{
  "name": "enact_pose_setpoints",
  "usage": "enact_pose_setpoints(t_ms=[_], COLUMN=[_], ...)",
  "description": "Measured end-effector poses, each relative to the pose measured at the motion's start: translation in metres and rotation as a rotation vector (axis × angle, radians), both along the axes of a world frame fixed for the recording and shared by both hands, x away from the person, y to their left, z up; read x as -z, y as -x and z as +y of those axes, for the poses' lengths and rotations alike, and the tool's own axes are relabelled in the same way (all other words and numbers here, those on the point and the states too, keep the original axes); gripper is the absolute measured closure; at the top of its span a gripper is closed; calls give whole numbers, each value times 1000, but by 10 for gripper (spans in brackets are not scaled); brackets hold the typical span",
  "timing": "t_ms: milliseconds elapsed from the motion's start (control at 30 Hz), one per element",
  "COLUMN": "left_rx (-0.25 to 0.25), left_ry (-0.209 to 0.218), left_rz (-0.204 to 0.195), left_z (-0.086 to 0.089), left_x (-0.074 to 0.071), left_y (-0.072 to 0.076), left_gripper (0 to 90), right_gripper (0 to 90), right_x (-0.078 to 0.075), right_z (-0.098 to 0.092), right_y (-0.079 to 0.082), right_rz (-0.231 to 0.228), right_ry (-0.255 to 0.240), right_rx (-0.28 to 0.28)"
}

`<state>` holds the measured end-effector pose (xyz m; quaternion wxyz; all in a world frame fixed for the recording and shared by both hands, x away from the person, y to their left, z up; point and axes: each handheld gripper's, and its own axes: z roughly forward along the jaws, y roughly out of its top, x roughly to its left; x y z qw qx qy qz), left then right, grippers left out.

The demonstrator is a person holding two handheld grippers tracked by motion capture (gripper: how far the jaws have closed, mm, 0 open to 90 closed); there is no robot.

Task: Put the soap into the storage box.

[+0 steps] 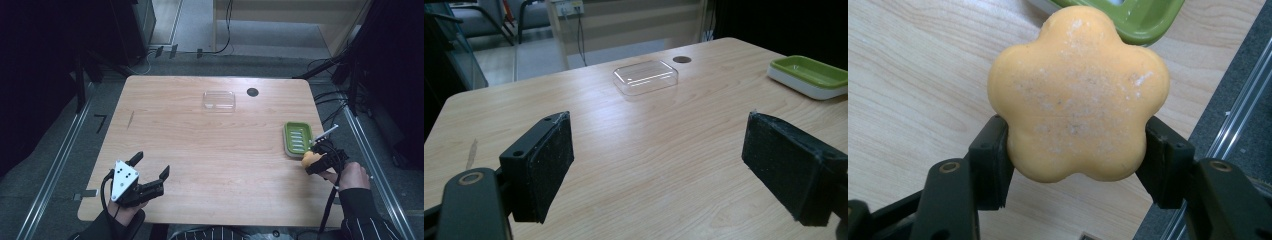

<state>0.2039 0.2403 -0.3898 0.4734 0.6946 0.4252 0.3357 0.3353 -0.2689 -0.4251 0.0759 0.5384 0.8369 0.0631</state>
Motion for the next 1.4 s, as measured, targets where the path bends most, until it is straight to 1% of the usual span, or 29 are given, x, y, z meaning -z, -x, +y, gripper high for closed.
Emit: enact_pose_setpoints(t_ms=[33, 67, 100, 200, 233, 300, 333, 633, 933, 1033, 1067, 1167, 1300, 1400], left_rx=[1, 3, 3, 1, 1, 2, 2, -3, -4, -3, -4, -3, -1, -2], left_ry=[0, -3, -7, -1, -1, -3, -5, -1, -2, -1, -1, -1, -5, -4], left_rz=[1, 0, 2, 0, 1, 1, 2, -1, 0, 1, 1, 1, 2, 3], left_z=[-1, -1, -1, -1, -1, -1, 0, 0, 0, 0, 0, 0, 0, 0], left_x=[0, 0, 0, 0, 0, 0, 0, 0, 0, 0, 0, 0, 0, 0], left_y=[0, 0, 0, -1, -1, 0, 0, 0, 0, 0, 0, 0, 0, 0], left_gripper=[137, 137, 137, 137, 137, 137, 137, 137, 137, 137, 137, 137, 137, 137], right_gripper=[403, 403, 403, 403, 403, 403, 403, 403, 403, 403, 403, 403, 403, 403], right_x=[0, -1, -1, -2, -2, -2, -3, -8, -12, -13, -13, -15, -16, -16], right_z=[0, 1, 1, 2, 3, 3, 3, 8, 9, 9, 9, 8, 6, 5], right_y=[-1, -1, -1, -3, -3, -5, -5, -12, -20, -22, -24, -27, -31, -36], right_rz=[-7, 0, -3, -4, 0, -1, 0, -9, -15, -16, -17, -25, -24, -30], right_ry=[-2, 4, 1, 7, 3, 2, 4, 9, 4, 12, 5, 5, 3, 4], right_rx=[-7, -7, -6, -13, -6, -20, -17, -28, -28, -26, -26, -23, -11, -13])
